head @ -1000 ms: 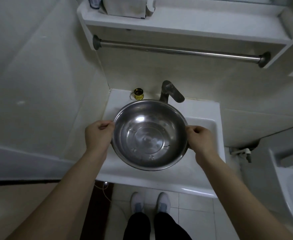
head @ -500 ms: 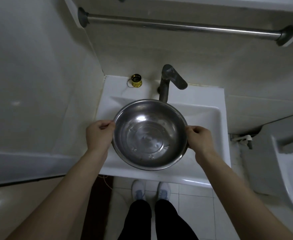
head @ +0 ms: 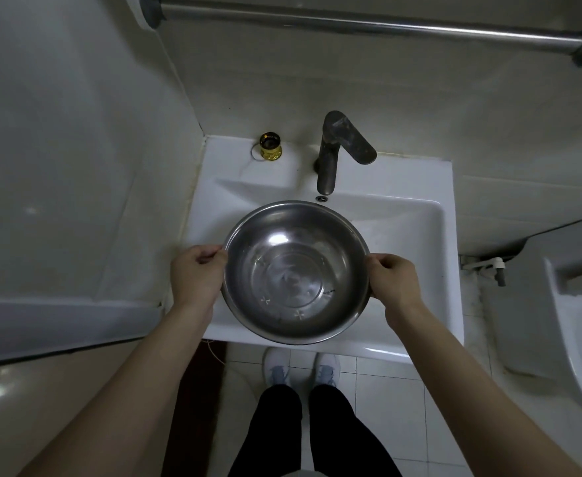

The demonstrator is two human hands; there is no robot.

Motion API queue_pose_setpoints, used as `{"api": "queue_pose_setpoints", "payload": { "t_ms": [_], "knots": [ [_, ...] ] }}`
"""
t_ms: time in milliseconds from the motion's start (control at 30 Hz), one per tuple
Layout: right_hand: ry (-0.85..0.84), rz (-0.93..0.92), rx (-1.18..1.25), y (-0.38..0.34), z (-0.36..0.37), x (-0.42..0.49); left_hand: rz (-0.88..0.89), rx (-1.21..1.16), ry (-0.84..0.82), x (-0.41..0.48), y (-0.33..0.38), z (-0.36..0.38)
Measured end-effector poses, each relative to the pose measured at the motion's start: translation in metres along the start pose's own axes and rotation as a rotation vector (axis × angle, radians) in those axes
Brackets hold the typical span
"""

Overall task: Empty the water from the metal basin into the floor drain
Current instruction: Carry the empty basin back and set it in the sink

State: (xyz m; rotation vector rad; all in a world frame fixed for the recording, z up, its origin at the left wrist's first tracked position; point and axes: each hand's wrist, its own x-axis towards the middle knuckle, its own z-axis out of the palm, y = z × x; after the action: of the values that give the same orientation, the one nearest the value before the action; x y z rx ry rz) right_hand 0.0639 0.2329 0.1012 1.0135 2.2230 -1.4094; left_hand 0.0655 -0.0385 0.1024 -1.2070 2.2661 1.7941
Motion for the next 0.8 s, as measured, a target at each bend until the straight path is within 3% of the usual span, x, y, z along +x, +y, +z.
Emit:
{"api": "queue_pose_setpoints", "payload": {
  "t_ms": [800],
  "knots": [
    [0.020,0.131,-0.009,0.015,0.007,0.066,-0.075,0.132,-0.064,0.044,-0.022,0.056]
  ]
}}
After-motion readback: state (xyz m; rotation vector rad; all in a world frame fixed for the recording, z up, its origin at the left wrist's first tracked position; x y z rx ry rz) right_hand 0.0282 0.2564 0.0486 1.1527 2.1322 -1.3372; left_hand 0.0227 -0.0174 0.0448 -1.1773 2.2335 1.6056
